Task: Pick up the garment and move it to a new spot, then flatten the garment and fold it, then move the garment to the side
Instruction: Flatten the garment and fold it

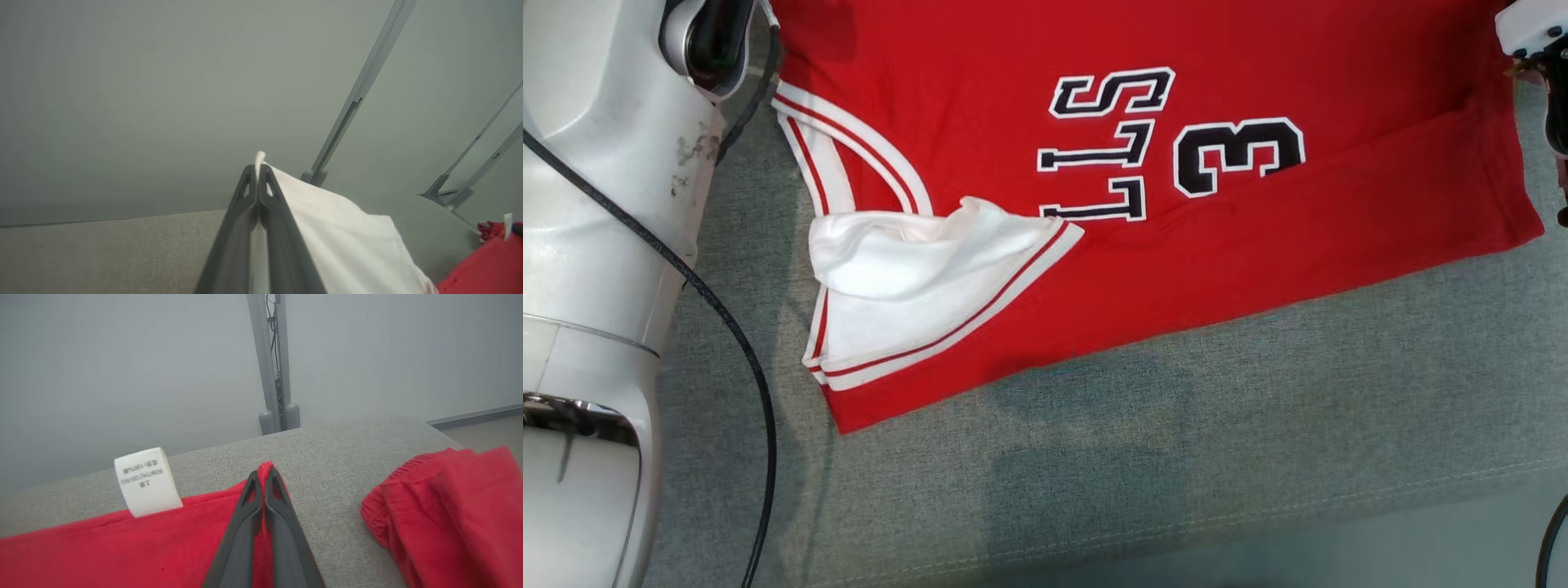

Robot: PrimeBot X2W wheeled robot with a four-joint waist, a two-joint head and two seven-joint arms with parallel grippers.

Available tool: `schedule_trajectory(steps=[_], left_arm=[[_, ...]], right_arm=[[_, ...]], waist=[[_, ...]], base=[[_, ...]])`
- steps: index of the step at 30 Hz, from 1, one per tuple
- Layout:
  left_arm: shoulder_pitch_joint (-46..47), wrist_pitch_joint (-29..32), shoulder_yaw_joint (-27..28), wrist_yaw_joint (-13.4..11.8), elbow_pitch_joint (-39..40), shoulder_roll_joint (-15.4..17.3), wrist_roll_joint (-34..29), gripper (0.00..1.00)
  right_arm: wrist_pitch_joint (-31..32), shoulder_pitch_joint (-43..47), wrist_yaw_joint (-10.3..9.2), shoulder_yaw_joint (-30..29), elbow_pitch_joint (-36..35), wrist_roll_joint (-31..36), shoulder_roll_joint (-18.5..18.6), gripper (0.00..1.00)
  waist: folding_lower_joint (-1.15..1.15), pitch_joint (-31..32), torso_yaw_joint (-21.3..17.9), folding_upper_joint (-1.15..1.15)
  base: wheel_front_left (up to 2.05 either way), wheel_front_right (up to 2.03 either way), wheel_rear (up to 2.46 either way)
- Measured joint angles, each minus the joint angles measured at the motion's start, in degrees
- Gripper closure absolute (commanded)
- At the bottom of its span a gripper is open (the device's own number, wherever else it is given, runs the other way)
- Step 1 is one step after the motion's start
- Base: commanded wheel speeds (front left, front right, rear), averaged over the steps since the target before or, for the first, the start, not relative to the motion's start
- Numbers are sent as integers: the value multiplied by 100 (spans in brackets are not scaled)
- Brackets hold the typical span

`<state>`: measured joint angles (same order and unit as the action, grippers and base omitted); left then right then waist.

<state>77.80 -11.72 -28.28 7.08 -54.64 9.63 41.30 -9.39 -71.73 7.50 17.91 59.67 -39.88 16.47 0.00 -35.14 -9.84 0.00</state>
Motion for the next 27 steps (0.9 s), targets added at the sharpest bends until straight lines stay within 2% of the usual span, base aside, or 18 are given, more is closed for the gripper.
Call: schedule_trajectory(steps=[6, 13, 18, 20, 27], left_arm=[[-192, -186, -400, 0, 544, 131, 366, 100], [-1377, -253, -571, 0, 1479, 534, 889, 100], [-2141, -280, -333, -5, 2379, 600, 822, 100], [-2644, -302, -92, -19, 3028, 599, 725, 100], [-4006, -301, 89, -257, 4246, 599, 653, 100]], right_arm=[[-126, -35, 0, 319, 98, -210, -11, 100], [-247, 464, 0, 686, -96, -598, 175, 100], [-313, 939, 0, 895, -374, -883, 572, 100], [-366, 1211, 0, 962, -554, -1072, 780, 100], [-478, 1828, 0, 1158, -1171, -1308, 1132, 100]], waist=[[0, 74, 17, 0], [0, 314, 77, 0], [0, 544, 224, 0], [0, 677, 333, 0], [0, 940, 571, 0]], base=[[0, 0, 0], [0, 0, 0], [0, 0, 0], [0, 0, 0], [0, 0, 0]])
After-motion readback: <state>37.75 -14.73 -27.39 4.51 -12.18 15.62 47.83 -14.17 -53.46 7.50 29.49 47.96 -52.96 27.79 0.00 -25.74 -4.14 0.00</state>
